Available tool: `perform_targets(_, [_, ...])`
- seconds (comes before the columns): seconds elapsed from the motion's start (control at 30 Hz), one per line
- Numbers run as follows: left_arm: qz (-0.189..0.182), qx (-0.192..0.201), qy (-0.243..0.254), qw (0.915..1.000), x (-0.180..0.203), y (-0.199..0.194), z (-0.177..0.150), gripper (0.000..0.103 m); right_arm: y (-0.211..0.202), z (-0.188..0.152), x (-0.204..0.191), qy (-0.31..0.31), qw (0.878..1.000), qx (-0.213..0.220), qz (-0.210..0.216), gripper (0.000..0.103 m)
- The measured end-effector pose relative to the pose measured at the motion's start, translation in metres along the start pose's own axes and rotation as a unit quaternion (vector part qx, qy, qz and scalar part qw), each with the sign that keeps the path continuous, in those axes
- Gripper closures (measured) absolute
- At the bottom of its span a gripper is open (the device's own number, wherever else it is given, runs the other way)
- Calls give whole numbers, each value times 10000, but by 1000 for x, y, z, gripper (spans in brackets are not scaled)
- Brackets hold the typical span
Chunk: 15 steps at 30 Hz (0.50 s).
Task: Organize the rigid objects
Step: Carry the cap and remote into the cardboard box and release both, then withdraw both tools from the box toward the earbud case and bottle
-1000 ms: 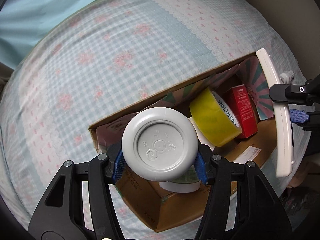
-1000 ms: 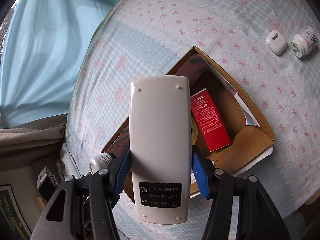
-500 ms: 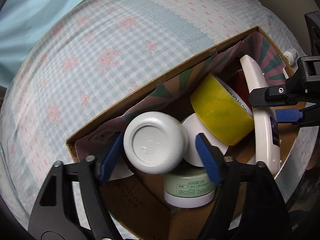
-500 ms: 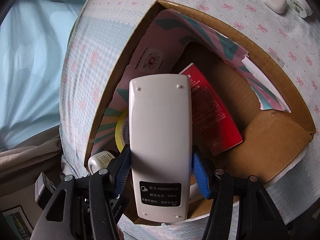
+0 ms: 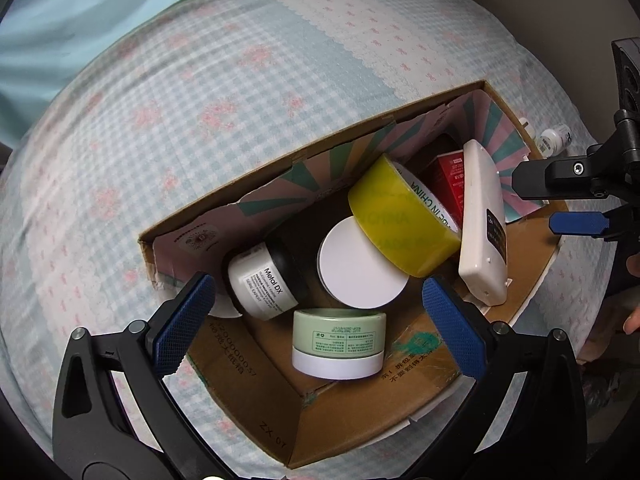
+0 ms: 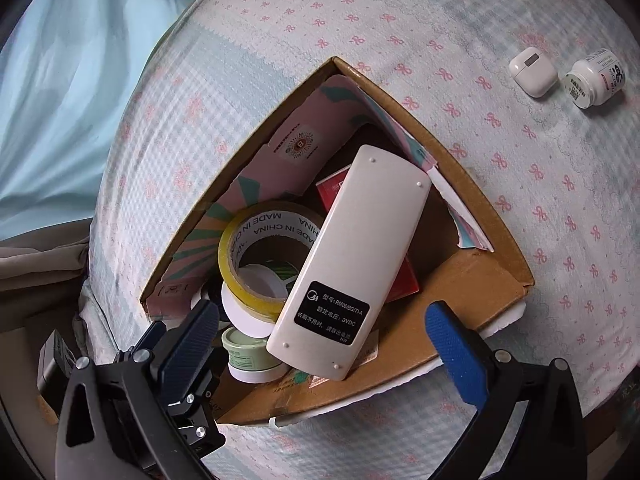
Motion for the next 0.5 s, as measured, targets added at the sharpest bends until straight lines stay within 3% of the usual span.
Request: perform_targets(0.5, [121, 279, -184, 9994, 17, -58, 2, 0, -42, -13, -13, -289, 9993, 204, 154, 0])
Point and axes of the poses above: each gripper's, at about its wrist camera, not at the fingertips, and y roughly the way its jaws point, x to its right, z to its top, the point moved 3 cm from there along y, roughly the way its jaws point, and after that the axes turned 12 degrees about -z, right-handed, at the moved point
